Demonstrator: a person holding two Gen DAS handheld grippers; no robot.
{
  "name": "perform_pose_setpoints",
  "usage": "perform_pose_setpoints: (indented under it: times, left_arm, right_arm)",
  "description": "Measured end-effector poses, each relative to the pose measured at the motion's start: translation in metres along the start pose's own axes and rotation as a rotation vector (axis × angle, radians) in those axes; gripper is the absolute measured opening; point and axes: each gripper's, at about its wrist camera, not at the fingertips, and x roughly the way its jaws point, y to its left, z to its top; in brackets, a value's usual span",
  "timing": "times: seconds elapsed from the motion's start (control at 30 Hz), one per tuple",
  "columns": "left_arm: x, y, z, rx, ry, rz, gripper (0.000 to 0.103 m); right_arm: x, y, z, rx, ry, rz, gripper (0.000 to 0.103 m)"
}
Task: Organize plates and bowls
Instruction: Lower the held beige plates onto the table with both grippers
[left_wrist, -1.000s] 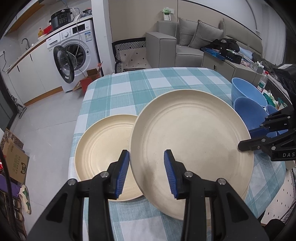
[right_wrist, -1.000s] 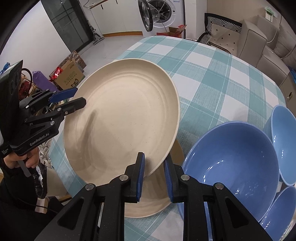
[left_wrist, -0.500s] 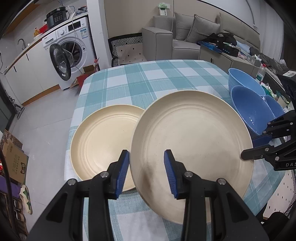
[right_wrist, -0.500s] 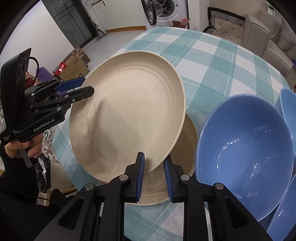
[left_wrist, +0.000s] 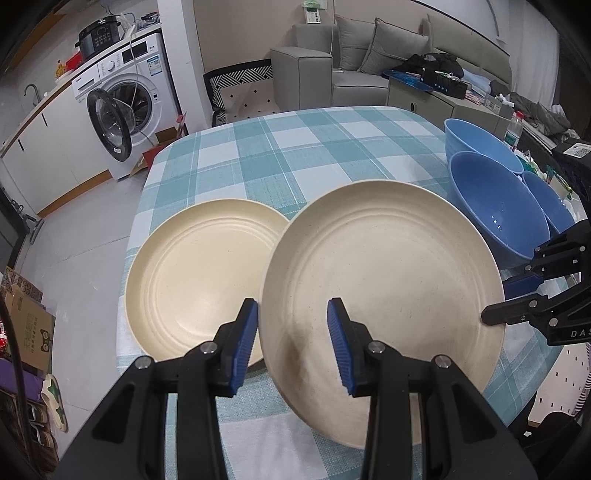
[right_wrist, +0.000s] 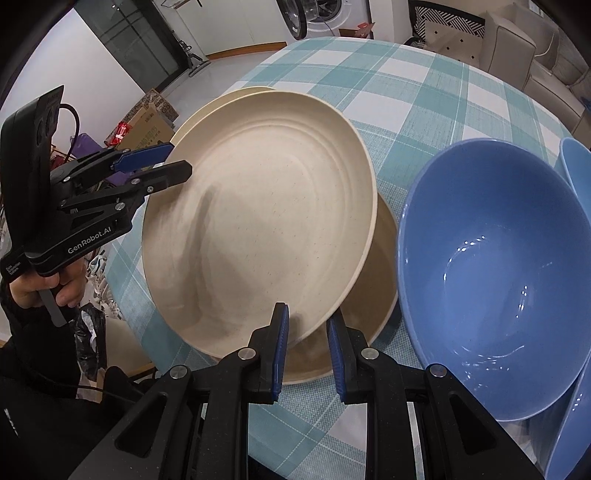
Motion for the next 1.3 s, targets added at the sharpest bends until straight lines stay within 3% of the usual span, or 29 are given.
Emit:
perform_pose_setpoints:
  times: [1.3]
  left_arm:
    - [0.032, -0.026, -0.001, 0.087, 0.082, -0.019, 0.038]
  right_arm:
    - [0.013, -0.01, -0.016, 0.037, 0.085, -0.006, 0.023]
